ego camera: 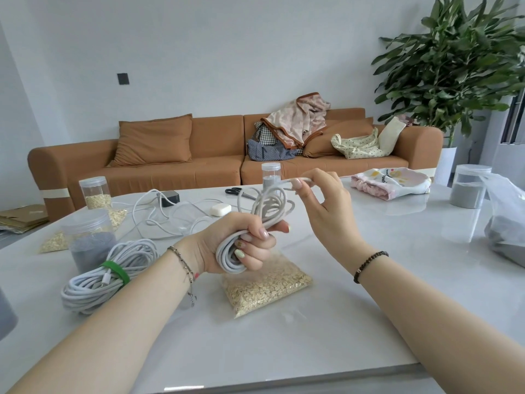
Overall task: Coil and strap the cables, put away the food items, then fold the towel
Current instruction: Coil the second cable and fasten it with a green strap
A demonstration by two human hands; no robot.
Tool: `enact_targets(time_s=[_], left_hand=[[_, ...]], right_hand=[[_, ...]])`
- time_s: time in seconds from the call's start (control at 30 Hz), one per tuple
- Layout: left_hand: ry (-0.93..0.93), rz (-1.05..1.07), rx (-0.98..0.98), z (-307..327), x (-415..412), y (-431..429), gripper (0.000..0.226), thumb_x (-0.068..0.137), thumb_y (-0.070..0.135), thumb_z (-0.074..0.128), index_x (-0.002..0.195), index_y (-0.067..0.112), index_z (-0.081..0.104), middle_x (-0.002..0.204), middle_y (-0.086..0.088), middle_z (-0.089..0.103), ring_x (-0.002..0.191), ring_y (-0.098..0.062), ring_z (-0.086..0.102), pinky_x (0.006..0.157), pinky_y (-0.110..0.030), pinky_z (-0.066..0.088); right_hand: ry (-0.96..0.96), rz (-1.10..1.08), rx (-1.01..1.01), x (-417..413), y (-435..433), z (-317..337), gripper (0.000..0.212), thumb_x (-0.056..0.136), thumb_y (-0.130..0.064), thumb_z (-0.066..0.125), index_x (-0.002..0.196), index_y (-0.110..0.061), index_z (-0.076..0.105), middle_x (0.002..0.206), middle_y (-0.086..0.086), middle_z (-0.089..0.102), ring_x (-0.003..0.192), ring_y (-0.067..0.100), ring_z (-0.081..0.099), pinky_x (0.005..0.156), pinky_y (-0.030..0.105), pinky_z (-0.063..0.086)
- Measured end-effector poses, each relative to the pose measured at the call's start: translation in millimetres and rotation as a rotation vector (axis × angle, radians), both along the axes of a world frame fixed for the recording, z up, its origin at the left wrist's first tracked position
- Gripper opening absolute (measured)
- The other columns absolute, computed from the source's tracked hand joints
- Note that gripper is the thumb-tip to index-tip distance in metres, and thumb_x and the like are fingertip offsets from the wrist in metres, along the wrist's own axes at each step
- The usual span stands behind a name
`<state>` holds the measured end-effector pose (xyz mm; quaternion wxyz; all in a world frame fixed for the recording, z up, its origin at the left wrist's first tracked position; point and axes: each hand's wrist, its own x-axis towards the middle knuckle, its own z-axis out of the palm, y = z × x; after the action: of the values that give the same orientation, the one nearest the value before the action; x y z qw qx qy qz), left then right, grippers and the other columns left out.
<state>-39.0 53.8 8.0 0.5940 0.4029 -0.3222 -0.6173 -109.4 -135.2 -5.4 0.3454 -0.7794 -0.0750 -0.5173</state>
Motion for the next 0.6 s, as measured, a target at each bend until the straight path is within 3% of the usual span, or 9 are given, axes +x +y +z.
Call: enact_targets(time_s=[0.1,0.23,0.4,0.47,0.53,0.6], left_hand=[[0.12,-0.045,-0.124,-0.4,2.6,-0.3,0.028,0.085,-0.004,0.051,0.109,0.002,0.064,0.059,0.002,0.033,0.049,-0.008,0.033,0.046,-0.018,0.04],[0.086,0.135,-0.251,-1.3,4.9,-2.3,0.027,0.077,-0.004,0.061,0.101,0.007,0.065,0.053,0.003,0.04,0.047,-0.006,0.029,0.044,-0.016,0.034],[0.143,0.22,-0.33,-0.6,6.8,-2.2,0.028,0.076,-0.004,0.058,0.1,0.008,0.067,0.052,0.002,0.044,0.044,-0.005,0.034,0.044,-0.017,0.038],[-0.015,0.383,-0.281,1.1,0.5,-6.2,0.023,0.079,-0.002,0.051,0.087,0.01,0.07,0.05,0.004,0.04,0.042,-0.005,0.037,0.042,-0.016,0.037],[-0.295,0.597,-0.174,-2.5,-2.8,-11.5,0.041,0.089,0.0,0.041,0.068,0.015,0.073,0.05,0.005,0.039,0.042,-0.005,0.034,0.044,-0.016,0.033],[-0.434,0.756,-0.138,-7.7,-2.7,-16.0,0.041,0.094,0.001,0.042,0.081,0.017,0.079,0.059,0.002,0.045,0.046,-0.007,0.036,0.048,-0.019,0.032]], right_hand=[[0.062,0.021,0.025,1.4,-0.7,-1.4,0.03,0.103,-0.038,0.049,0.087,-0.015,0.059,0.087,-0.006,0.064,0.092,0.006,0.05,0.076,0.017,0.036],[0.123,0.045,0.029,3.5,-0.7,-3.3,0.022,0.106,-0.027,0.047,0.091,-0.013,0.056,0.089,-0.002,0.067,0.084,0.018,0.057,0.073,0.033,0.043],[0.144,0.087,0.103,1.5,1.9,-1.7,0.024,0.106,-0.022,0.047,0.086,-0.011,0.054,0.067,-0.001,0.063,0.058,0.007,0.046,0.058,0.024,0.04],[0.114,0.095,0.169,0.0,2.9,-0.5,0.025,0.105,-0.026,0.049,0.084,-0.013,0.052,0.057,0.003,0.047,0.054,0.01,0.039,0.054,0.034,0.042],[0.064,0.05,0.185,-2.6,2.9,1.0,0.026,0.105,-0.03,0.05,0.082,-0.016,0.053,0.06,0.007,0.039,0.055,0.01,0.032,0.052,0.034,0.033],[0.026,0.027,0.182,-5.2,2.7,2.0,0.026,0.105,-0.031,0.05,0.083,-0.016,0.054,0.059,0.004,0.036,0.055,0.009,0.029,0.051,0.029,0.026]])
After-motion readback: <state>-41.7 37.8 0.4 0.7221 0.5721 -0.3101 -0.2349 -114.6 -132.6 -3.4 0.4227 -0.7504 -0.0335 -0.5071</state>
